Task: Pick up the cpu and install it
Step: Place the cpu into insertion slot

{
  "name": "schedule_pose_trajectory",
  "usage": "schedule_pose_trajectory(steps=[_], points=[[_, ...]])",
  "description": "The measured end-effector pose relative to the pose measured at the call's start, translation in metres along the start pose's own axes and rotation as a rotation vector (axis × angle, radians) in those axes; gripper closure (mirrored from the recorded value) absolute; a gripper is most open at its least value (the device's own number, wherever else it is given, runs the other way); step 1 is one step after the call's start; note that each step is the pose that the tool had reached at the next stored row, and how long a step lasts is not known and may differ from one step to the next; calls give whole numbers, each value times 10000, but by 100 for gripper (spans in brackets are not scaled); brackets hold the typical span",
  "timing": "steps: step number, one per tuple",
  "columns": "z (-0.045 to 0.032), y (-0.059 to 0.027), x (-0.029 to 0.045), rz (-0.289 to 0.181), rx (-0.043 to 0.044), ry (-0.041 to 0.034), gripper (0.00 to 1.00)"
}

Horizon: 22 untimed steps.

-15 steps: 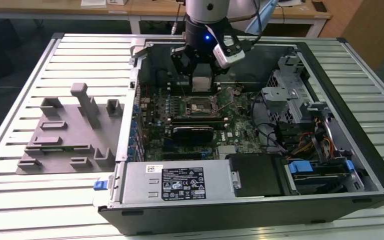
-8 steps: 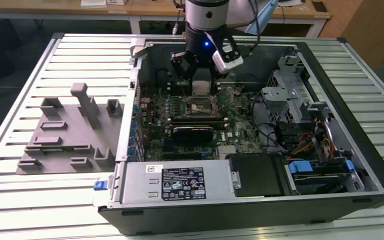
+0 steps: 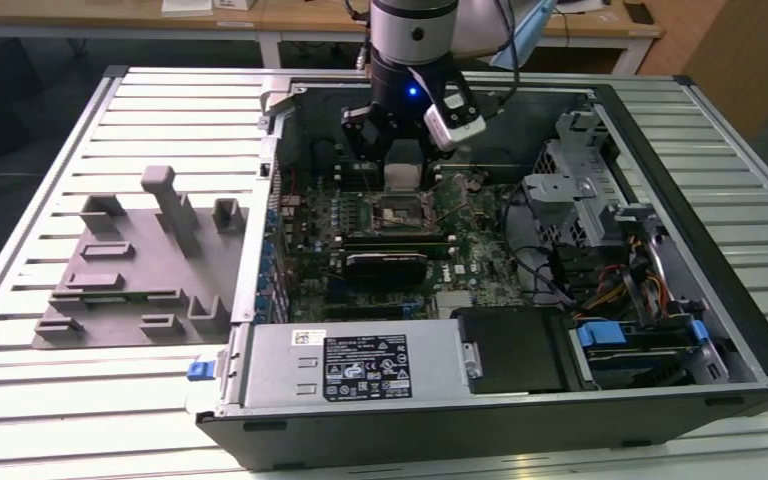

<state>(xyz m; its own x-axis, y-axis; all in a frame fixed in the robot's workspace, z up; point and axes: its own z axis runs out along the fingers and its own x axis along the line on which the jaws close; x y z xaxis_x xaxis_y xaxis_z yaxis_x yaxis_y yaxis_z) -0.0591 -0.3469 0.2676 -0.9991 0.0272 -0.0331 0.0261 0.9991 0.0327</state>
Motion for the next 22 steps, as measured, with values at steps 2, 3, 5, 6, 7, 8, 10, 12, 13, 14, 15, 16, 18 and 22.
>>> schedule_pose_trajectory(steps=[2,3,5,6,7,8,10,12,13,14,15,16,18,22], points=[[1,0,0,0,0,0,46],[1,0,0,0,0,0,46],[2,0,0,0,0,0,46],[2,0,0,0,0,0,46],[3,0,0,0,0,0,46],[3,0,0,0,0,0,46],[4,0,0,125,4,-5,46],[5,0,0,490,15,-17,46],[5,0,0,669,21,-23,46],[5,0,0,848,27,-29,46],[5,0,0,1035,35,-34,46],[6,0,0,1213,39,-40,46],[6,0,0,1572,52,-52,46],[7,0,0,2301,76,-76,46]])
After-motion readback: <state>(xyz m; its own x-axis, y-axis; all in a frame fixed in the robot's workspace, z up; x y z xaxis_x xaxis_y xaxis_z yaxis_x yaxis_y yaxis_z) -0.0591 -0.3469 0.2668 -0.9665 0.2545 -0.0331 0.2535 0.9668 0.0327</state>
